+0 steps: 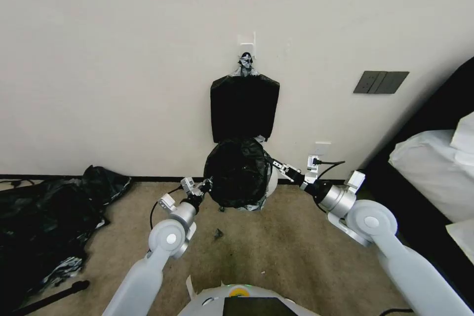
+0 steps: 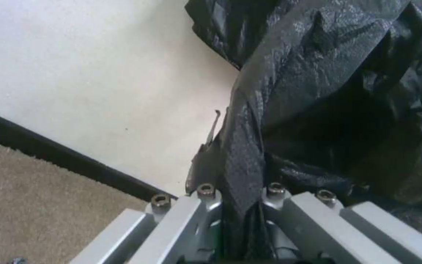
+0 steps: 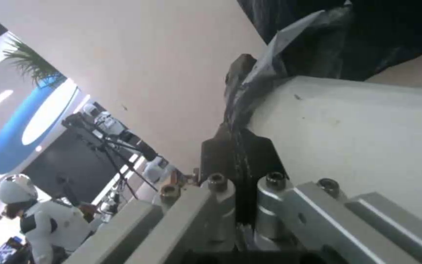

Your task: Place a trash bag onto the trash bin.

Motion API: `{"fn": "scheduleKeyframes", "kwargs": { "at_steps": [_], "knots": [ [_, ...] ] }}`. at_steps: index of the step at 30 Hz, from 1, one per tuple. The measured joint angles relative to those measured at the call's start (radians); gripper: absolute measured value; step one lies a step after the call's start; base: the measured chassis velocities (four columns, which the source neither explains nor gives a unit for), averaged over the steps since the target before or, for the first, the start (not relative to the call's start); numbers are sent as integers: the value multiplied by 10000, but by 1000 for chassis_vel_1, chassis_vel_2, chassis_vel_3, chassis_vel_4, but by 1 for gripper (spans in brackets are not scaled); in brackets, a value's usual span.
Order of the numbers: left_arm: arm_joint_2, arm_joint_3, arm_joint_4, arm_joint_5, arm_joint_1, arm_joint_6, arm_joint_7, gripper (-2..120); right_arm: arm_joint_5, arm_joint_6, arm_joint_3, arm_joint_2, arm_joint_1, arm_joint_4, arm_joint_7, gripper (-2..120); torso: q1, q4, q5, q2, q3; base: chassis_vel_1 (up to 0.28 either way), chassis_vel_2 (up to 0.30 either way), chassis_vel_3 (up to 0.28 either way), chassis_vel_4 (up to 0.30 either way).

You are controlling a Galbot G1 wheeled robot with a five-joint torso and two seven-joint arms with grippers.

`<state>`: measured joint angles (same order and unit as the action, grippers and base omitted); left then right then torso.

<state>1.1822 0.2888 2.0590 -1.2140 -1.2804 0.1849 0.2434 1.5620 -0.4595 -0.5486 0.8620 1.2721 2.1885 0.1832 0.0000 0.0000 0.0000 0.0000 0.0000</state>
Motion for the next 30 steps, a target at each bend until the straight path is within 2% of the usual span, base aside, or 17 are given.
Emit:
{"fn": "scheduleKeyframes", "kwargs": {
  "at_steps": [19, 21, 25, 30],
  "knots": [
    [32, -15, 114, -117, -39, 30, -2, 1, 888, 117, -47, 320, -180, -500, -1309, 0, 0, 0, 1, 0, 0, 0, 0, 0, 0],
    [26, -14, 230, -203, -52, 39, -5, 1, 867, 140, -51, 292, -259, -883, -1767, 0, 0, 0, 1, 0, 0, 0, 0, 0, 0],
    [34, -14, 296, -229, -66, 57, -6, 1, 649, 158, -57, 283, -276, -1227, -1999, 0, 0, 0, 1, -1, 0, 0, 0, 0, 0],
    [93, -19, 346, -204, -73, 84, 4, 1, -70, 150, -104, 215, -53, -1216, -1574, 0, 0, 0, 2, -1, 0, 0, 0, 0, 0]
  ]
}}
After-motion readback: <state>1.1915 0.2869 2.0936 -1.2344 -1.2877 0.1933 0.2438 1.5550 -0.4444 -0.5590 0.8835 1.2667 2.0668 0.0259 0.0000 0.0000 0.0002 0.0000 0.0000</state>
